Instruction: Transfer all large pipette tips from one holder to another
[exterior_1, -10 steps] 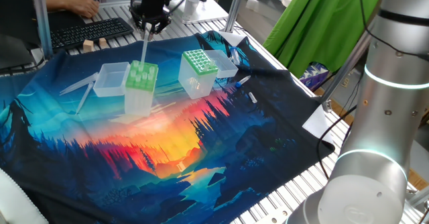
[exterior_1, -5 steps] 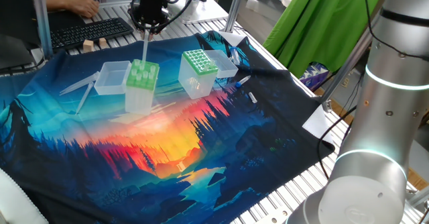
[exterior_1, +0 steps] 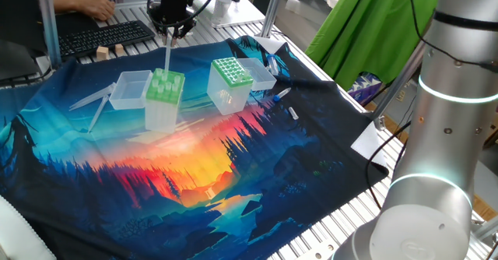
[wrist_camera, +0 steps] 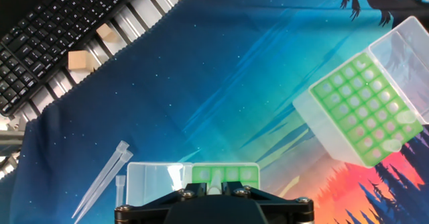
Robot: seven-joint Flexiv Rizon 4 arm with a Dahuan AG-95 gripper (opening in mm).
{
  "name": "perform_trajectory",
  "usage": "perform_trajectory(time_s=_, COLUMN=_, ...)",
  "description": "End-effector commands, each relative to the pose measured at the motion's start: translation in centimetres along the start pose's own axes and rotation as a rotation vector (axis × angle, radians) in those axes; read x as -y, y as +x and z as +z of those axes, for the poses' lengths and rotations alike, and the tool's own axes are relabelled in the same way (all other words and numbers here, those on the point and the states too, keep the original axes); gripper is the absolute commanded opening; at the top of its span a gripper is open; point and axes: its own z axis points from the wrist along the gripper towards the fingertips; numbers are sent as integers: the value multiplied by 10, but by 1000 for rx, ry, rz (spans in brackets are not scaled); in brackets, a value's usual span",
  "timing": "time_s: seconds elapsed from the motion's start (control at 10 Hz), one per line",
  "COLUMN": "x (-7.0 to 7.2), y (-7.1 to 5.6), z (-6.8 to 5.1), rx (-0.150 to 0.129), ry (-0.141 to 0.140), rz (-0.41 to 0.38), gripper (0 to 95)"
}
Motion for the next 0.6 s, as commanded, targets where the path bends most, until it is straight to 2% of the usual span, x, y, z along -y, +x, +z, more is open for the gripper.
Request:
perform_trajectory(time_s=0.1, x=0, y=0, z=0, rx=-5, ry=-6, rz=3, gripper=0)
perform_trajectory(time_s=0.5, x=0, y=0, z=0, rx=-7, ry=-5, rz=1, gripper=0)
perform_trajectory(time_s=0.6, x=1, y=0, z=-5, rx=-9, ry=-4, rz=2, gripper=0)
